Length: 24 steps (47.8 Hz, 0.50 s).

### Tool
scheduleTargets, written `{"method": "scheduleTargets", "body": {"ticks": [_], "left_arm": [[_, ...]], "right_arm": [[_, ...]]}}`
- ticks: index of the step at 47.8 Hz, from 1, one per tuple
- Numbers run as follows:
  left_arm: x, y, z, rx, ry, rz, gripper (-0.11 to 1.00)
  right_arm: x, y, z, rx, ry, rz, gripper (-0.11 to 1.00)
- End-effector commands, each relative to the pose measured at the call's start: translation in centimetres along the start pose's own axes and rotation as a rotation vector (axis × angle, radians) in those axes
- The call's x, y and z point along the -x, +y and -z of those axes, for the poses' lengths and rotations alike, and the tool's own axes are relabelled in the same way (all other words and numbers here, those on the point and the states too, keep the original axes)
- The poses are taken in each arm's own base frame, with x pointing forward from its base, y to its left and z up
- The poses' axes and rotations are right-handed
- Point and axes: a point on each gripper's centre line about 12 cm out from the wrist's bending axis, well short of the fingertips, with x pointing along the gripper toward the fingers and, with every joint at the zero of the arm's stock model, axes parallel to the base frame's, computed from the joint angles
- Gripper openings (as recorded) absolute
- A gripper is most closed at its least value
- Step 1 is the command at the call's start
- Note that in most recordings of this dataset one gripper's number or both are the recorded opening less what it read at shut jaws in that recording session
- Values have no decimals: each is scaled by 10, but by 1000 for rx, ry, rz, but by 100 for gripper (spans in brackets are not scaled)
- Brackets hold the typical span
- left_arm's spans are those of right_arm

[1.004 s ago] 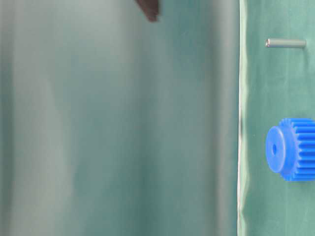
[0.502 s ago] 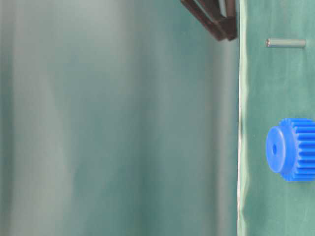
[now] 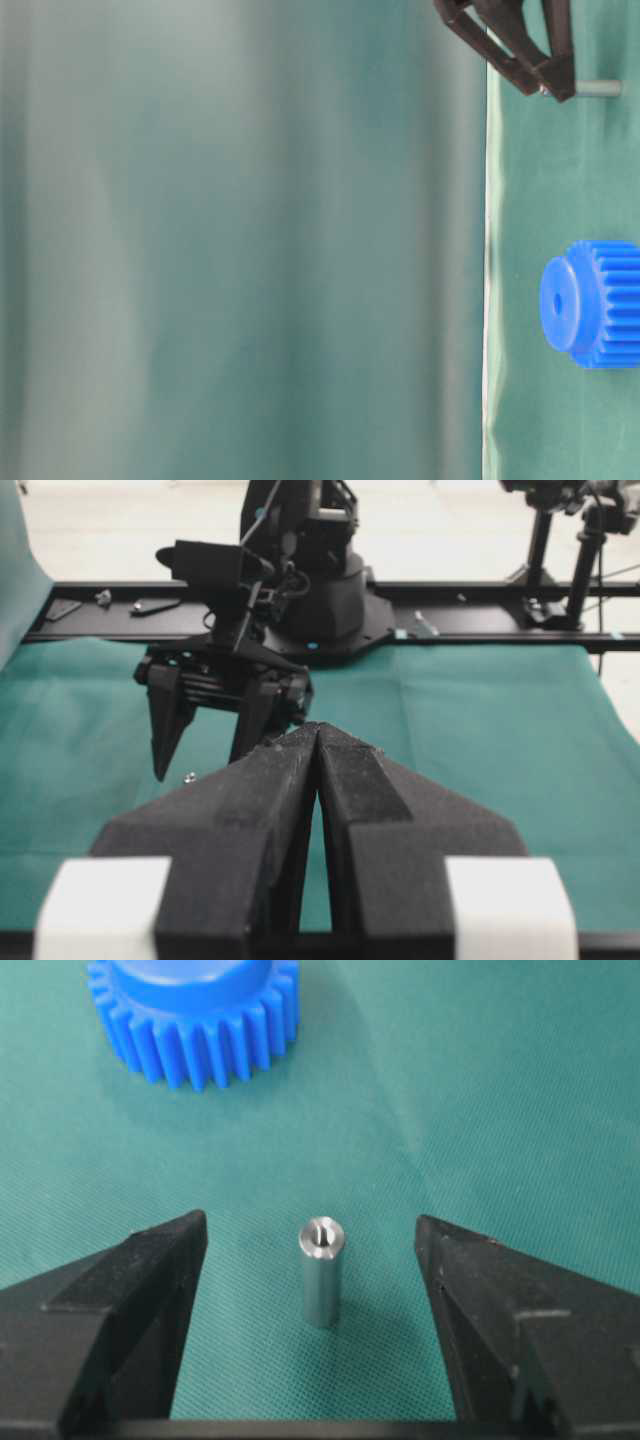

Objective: Insert the shaft placed at a random location into the center hole of the medium gear at another random location.
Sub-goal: 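Lower the open right gripper around the upright silver shaft and close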

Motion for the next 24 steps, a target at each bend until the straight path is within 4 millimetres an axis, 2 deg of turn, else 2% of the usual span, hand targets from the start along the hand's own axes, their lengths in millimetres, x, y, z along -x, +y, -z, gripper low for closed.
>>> {"method": "scheduleTargets", "body": {"ticks": [1, 7, 11, 14, 21, 24], "left_arm": [[-2, 0, -4, -1, -9, 2, 0], [-2, 0, -4, 0, -8, 2, 0], [-2, 0, -4, 0, -9, 2, 0], [-2, 0, -4, 2, -8, 2, 0], [-2, 0, -4, 0, -8, 2, 0], [-2, 0, -4, 0, -8, 2, 0]], "right_arm": [[-3, -2, -8, 6, -35, 7, 79], [-3, -2, -8, 6, -38, 7, 74], [-3, -2, -9, 6, -40, 7, 65], [-3, -2, -8, 6, -38, 7, 53], [-3, -1, -8, 8, -40, 5, 16], [-3, -2, -8, 8, -40, 6, 13]]}}
